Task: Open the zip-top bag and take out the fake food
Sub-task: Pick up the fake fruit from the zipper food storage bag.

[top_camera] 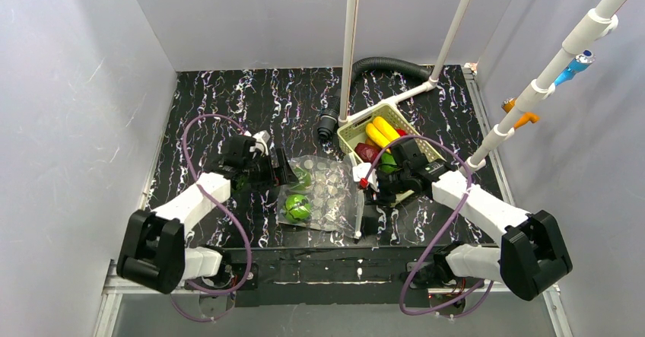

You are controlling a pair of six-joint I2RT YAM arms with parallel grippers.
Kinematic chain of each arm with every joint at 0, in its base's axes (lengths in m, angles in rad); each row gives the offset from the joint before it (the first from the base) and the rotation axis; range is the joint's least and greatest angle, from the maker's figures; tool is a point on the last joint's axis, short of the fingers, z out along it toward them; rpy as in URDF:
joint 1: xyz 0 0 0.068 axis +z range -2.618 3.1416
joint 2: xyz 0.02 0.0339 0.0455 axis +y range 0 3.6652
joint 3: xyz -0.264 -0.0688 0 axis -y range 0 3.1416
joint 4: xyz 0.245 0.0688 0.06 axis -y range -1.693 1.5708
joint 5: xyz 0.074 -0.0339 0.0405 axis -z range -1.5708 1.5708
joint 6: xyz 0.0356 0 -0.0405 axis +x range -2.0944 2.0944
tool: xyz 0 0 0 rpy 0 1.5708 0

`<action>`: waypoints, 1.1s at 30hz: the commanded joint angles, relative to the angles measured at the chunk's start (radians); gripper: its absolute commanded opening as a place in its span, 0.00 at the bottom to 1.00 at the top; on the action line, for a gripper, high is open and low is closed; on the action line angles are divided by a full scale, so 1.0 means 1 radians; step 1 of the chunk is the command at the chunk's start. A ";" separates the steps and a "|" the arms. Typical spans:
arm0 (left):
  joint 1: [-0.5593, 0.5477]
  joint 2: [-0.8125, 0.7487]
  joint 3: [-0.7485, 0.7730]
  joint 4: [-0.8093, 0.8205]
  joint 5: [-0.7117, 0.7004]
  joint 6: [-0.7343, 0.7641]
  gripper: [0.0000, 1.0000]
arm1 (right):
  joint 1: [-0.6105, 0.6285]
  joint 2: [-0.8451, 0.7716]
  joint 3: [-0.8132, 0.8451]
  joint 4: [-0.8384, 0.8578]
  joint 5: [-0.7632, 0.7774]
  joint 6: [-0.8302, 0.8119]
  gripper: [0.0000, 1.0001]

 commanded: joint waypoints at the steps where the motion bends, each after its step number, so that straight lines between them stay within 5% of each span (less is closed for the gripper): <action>1: 0.007 0.044 0.024 0.067 0.028 -0.052 0.88 | -0.001 0.008 -0.007 0.019 0.013 -0.022 0.41; 9: 0.007 0.139 0.021 0.087 0.039 -0.045 0.72 | 0.062 0.075 -0.005 0.115 0.057 0.051 0.34; 24: 0.007 0.212 0.009 0.122 0.081 -0.037 0.14 | 0.160 0.220 0.101 0.181 0.150 0.175 0.35; 33: 0.007 0.195 -0.032 0.125 0.185 -0.047 0.06 | 0.202 0.331 0.219 0.185 0.227 0.202 0.39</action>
